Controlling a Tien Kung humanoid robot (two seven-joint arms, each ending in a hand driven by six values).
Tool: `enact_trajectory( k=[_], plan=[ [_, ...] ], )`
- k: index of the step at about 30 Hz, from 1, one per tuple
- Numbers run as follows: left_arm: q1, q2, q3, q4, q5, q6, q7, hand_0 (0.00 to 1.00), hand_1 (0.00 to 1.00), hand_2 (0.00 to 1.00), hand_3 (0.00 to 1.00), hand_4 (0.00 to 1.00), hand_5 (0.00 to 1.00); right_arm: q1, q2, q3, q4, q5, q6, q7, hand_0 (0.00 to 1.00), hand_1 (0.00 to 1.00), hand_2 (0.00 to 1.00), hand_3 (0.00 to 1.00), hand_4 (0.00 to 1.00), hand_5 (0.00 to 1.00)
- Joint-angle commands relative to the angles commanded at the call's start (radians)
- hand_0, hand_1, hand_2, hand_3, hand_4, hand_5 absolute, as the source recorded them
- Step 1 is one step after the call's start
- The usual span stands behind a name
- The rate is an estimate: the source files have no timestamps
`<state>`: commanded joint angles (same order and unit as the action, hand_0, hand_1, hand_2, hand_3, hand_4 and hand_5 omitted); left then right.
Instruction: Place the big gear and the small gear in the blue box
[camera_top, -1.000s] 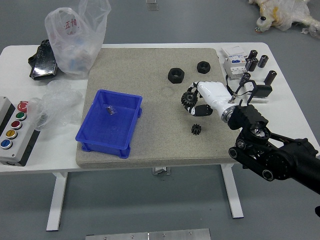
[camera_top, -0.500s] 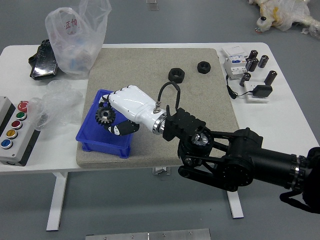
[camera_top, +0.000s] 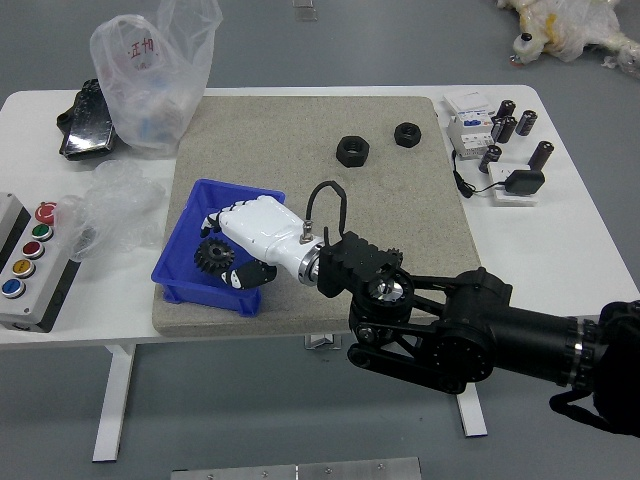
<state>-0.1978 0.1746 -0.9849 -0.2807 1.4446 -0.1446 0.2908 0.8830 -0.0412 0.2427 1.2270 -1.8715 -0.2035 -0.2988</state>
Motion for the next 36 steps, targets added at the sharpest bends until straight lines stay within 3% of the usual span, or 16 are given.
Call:
enact_trajectory(
  k=[3, 4, 6, 9, 10, 15, 16, 20, 25, 31, 36],
  plan=[
    [0.0, 0.0, 0.0, -0.001, 0.0, -0.001, 0.001, 0.744, 0.708, 0.694, 0.737, 0.685, 0.472, -0.003, -0.003, 0.008, 0.003, 0.007, 0.0, -0.001, 0.586, 0.851, 0.939, 0.948, 0.864, 0.525],
    [0.001, 0.001, -0.001, -0.001, 0.0, -0.001, 0.001, 0.744, 0.707, 0.693, 0.733, 0.684, 0.472, -0.005, -0.005, 0.012, 0.005, 0.01, 0.0, -0.002, 0.594, 0.869, 0.953, 0.963, 0.927, 0.571],
    [0.002, 0.001, -0.002, -0.001, 0.001, -0.001, 0.002, 0.744, 0.707, 0.693, 0.733, 0.684, 0.472, -0.01, -0.01, 0.021, 0.01, 0.018, -0.006, 0.003, 0.594, 0.869, 0.953, 0.963, 0.927, 0.571],
    [0.003, 0.001, -0.002, -0.001, 0.0, -0.001, 0.003, 0.744, 0.707, 0.693, 0.733, 0.684, 0.472, -0.034, -0.034, 0.066, 0.036, 0.032, -0.037, 0.019, 0.594, 0.869, 0.953, 0.963, 0.927, 0.571],
    [0.004, 0.0, 0.0, -0.001, -0.004, 0.001, 0.003, 0.744, 0.706, 0.692, 0.732, 0.681, 0.471, -0.051, -0.05, 0.088, 0.053, 0.04, -0.055, 0.027, 0.519, 0.787, 0.851, 0.856, 0.898, 0.537],
    [0.012, -0.003, 0.002, 0.001, -0.01, 0.004, 0.003, 0.744, 0.706, 0.692, 0.732, 0.681, 0.471, -0.142, -0.146, 0.221, 0.142, 0.046, -0.114, 0.056, 0.519, 0.787, 0.851, 0.856, 0.898, 0.537],
    [0.013, -0.003, 0.002, 0.001, -0.01, 0.005, 0.003, 0.744, 0.706, 0.692, 0.73, 0.682, 0.474, -0.16, -0.165, 0.247, 0.156, 0.043, -0.121, 0.06, 0.451, 0.722, 0.773, 0.785, 0.824, 0.438],
    [0.016, -0.004, 0.004, 0.003, -0.014, 0.008, 0.0, 0.744, 0.706, 0.692, 0.73, 0.682, 0.474, -0.24, -0.246, 0.358, 0.178, 0.006, -0.138, 0.066, 0.451, 0.722, 0.773, 0.785, 0.824, 0.438],
    [0.014, -0.005, 0.009, 0.004, -0.018, 0.011, -0.004, 0.744, 0.706, 0.693, 0.73, 0.681, 0.472, -0.345, -0.299, 0.457, 0.108, -0.028, -0.139, 0.062, 0.416, 0.691, 0.74, 0.735, 0.806, 0.434],
    [0.011, -0.009, 0.009, 0.005, -0.014, 0.01, -0.006, 0.744, 0.706, 0.692, 0.729, 0.68, 0.473, -0.405, -0.288, 0.449, -0.003, -0.047, -0.124, 0.052, 0.395, 0.676, 0.728, 0.724, 0.815, 0.447],
    [0.007, -0.008, 0.013, 0.006, -0.015, 0.01, -0.012, 0.744, 0.706, 0.693, 0.729, 0.68, 0.473, -0.413, -0.277, 0.42, -0.027, -0.088, -0.108, 0.031, 0.391, 0.671, 0.713, 0.718, 0.807, 0.425]
  ],
)
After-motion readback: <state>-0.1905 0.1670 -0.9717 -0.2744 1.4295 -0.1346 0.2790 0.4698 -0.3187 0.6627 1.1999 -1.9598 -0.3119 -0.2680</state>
